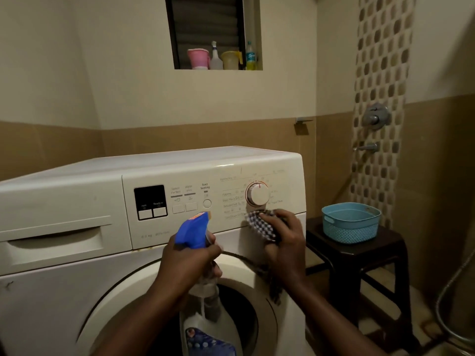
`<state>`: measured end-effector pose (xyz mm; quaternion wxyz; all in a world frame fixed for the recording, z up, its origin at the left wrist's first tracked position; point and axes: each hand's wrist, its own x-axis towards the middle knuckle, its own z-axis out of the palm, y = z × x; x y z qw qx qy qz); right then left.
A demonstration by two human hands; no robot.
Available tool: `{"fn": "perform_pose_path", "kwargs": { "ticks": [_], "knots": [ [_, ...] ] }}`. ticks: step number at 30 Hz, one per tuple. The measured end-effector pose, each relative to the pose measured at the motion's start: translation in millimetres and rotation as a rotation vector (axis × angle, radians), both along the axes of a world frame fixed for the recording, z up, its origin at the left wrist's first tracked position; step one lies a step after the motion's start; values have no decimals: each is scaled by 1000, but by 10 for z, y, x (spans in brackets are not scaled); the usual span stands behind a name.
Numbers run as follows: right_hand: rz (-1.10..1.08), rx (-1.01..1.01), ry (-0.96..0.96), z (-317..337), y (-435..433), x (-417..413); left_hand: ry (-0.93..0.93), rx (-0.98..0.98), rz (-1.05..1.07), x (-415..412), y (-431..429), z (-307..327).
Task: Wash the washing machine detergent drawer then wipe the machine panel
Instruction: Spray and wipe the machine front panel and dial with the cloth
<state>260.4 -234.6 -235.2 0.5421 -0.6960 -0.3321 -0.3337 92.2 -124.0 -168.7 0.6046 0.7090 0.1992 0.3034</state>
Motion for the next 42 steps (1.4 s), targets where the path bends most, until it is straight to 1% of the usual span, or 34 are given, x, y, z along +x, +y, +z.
{"fn": "perform_pose_path", "kwargs": {
  "ticks": [3,4,6,9,12,17,23,27,32,36,38,42],
  "knots": [
    [-90,232,162,170,-198,170,19,-3,-49,98,-130,39],
    [-127,297,193,242,-255,213,27,14,-68,139,-175,56],
    [-169,355,198,360,-359,289,34,66,-94,229,-251,87],
    [-177,376,172,451,-492,357,27,115,-88,349,-323,124],
    [-192,374,160,485,-580,385,44,99,-84,430,-364,123],
    [-175,384,166,510,-612,376,69,80,-157,446,-470,96],
    [-142,380,179,544,-610,343,47,121,-78,514,-439,170],
    [-104,394,176,645,-571,306,11,101,-22,509,-335,259],
    [-51,377,158,781,-483,227,62,111,-8,505,-221,224],
    [-36,385,149,856,-459,236,138,61,-54,470,-220,120],
    [-37,390,162,858,-449,247,161,88,-91,486,-263,82],
    [-29,396,193,830,-445,246,122,147,-120,576,-358,122]
  ]
}}
